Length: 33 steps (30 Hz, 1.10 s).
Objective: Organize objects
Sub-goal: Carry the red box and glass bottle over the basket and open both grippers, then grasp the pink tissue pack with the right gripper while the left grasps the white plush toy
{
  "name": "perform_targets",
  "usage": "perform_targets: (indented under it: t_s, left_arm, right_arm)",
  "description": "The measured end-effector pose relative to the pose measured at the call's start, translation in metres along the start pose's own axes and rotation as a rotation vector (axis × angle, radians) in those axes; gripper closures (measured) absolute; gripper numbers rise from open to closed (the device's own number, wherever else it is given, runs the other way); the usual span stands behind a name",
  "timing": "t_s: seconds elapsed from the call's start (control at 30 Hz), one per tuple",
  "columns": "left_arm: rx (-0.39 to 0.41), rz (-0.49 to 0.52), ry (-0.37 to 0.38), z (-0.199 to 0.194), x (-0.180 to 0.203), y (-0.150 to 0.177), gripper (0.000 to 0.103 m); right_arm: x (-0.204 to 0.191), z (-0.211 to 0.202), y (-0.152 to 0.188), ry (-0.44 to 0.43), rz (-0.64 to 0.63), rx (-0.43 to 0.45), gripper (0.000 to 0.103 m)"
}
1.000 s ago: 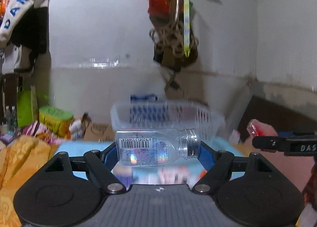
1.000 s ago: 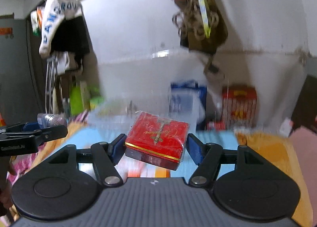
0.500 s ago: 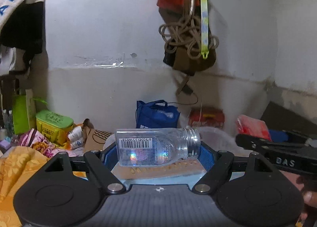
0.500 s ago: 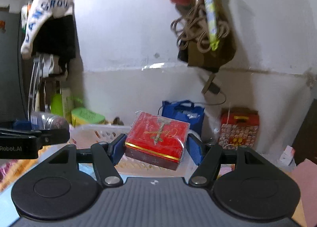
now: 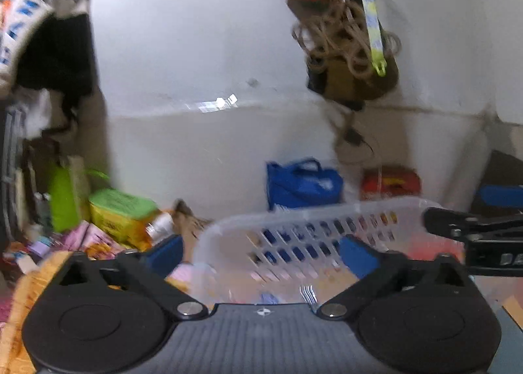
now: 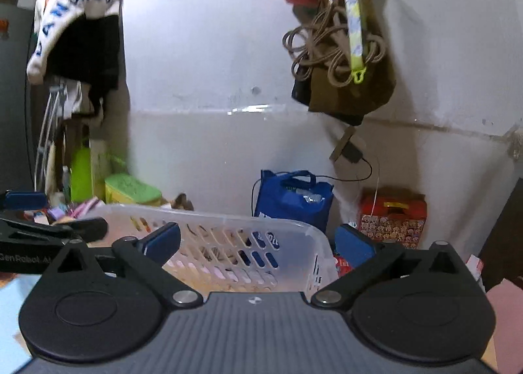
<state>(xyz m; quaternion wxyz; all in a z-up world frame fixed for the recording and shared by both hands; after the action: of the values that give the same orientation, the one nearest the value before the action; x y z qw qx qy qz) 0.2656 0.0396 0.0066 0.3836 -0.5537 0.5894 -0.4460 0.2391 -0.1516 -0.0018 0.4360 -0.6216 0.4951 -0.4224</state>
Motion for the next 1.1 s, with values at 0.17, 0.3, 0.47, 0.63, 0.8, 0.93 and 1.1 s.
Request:
perform_targets:
  t_s: [0.17, 0.3, 0.47, 0.63, 0.8, 0.93, 1.1]
  left_arm:
    - [0.039, -0.002, 0.027, -0.06, 0.0, 0.005, 0.0]
    - [-0.02, -0.076, 0.145, -0.104, -0.001, 0.037, 0.0]
    - [-0.054, -0.077, 0.202, -0.152, 0.009, 0.078, 0.001]
    - [-0.16, -0.042, 0.219, -0.16, 0.023, 0.105, 0.001]
    - [-0.183, -0.008, 0.145, -0.164, 0.023, 0.112, 0.001]
    - [-0.175, -0.041, 0.146, -0.167, 0.021, 0.11, 0.001]
    - [-0.207, -0.063, 0.179, -0.154, 0.035, 0.114, 0.001]
  right_arm:
    - [0.002, -0.064, 0.011, -0.055, 0.09, -0.066, 0.0]
    - [-0.006, -0.123, 0.053, -0.056, 0.065, -0.133, 0.0]
    - [-0.012, -0.164, 0.109, -0.104, 0.054, -0.294, 0.0]
    - [-0.021, -0.172, 0.134, -0.037, -0.046, -0.354, 0.0]
    - [-0.01, -0.171, 0.141, -0.034, 0.004, -0.381, 0.0]
    - [0.0, -0.169, 0.145, -0.034, 0.043, -0.369, 0.0]
    - [0.009, -0.171, 0.142, -0.053, 0.109, -0.357, 0.003]
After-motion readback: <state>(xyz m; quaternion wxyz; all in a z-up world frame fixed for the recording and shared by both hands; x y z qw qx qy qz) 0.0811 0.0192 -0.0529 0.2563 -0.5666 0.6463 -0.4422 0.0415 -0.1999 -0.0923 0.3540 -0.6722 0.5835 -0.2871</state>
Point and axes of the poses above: each gripper's, at about its wrist camera, not at the fingertips, and z roughly the way its jaws point, x to its right, y to its underside, the point moved 3 cm from there along z, roughly the way its jaws point, and after that the axes turned 11 degrees about y, right-handed, at the moved point
